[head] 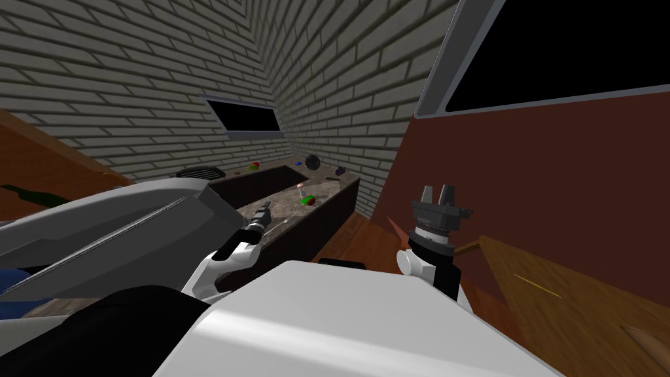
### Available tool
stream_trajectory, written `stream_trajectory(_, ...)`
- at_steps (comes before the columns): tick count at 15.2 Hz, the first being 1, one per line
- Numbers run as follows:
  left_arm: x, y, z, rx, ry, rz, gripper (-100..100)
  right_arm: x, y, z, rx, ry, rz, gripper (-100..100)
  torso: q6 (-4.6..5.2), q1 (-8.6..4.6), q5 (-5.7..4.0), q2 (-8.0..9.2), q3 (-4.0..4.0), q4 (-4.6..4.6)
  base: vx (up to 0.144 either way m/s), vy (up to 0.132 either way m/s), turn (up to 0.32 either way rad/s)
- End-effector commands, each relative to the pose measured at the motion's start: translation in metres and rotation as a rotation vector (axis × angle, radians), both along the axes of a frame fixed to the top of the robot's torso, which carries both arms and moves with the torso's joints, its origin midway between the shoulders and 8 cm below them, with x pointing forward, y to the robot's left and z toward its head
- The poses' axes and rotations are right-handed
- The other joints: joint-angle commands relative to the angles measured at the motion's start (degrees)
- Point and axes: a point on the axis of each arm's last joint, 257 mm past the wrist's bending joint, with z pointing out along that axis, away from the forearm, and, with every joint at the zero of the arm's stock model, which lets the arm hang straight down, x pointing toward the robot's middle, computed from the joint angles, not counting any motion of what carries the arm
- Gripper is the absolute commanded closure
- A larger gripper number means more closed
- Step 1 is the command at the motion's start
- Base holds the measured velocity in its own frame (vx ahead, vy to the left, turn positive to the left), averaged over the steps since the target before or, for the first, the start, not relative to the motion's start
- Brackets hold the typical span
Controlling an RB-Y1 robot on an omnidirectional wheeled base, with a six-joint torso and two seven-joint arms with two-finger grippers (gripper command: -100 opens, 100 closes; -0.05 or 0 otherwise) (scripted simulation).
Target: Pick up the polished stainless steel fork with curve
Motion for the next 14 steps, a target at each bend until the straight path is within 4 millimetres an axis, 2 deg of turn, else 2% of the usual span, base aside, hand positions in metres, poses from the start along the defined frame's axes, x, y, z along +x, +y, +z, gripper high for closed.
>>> stream_trajectory(1,-0.009,0.017,-0.011,-0.028,0.042,0.04,-100,0.0,0.0,0.0,0.0,0.0,0.0,0,0.0,0.0,0.0,0.0,0.0,0.0,0.065,-0.031,-0.018)
stream_trajectory(4,-0.013,0.019,-0.022,-0.044,0.084,0.052,-100,0.0,0.0,0.0,0.0,0.0,0.0,0,0.0,-0.02,0.0,0.04,0.02,0.01,0.053,-0.025,-0.006)
stream_trajectory(5,-0.022,0.032,-0.027,-0.064,0.105,0.083,-100,0.0,0.0,0.0,0.0,0.0,0.0,0,0.0,0.02,0.0,0.1,0.05,0.02,0.062,-0.017,-0.02)
stream_trajectory(8,-0.026,0.033,-0.036,-0.078,0.141,0.094,-100,0.0,0.0,0.0,0.0,0.0,0.0,0,-0.01,0.04,0.01,0.06,0.03,0.01,0.054,-0.015,-0.007)
stream_trajectory(9,-0.036,0.046,-0.042,-0.102,0.165,0.127,-100,0.0,0.0,0.0,0.0,0.0,0.0,0,-0.01,0.04,0.01,0.11,0.06,0.02,0.049,-0.021,-0.017)
stream_trajectory(12,-0.04,0.046,-0.05,-0.114,0.197,0.137,-100,0.0,0.0,0.0,0.0,0.0,0.0,0,0.0,0.01,0.01,0.06,0.04,0.01,0.054,-0.02,-0.008)
stream_trajectory(13,-0.051,0.058,-0.056,-0.139,0.222,0.172,-100,0.0,0.0,0.0,0.0,0.0,0.0,0,-0.01,0.02,0.01,0.11,0.06,0.02,0.058,-0.016,-0.018)
stream_trajectory(14,-0.053,0.058,-0.06,-0.145,0.237,0.176,-100,0.0,0.0,0.0,0.0,0.0,0.0,0,-0.01,0.03,0.0,0.09,0.06,0.02,0.072,-0.023,-0.017)
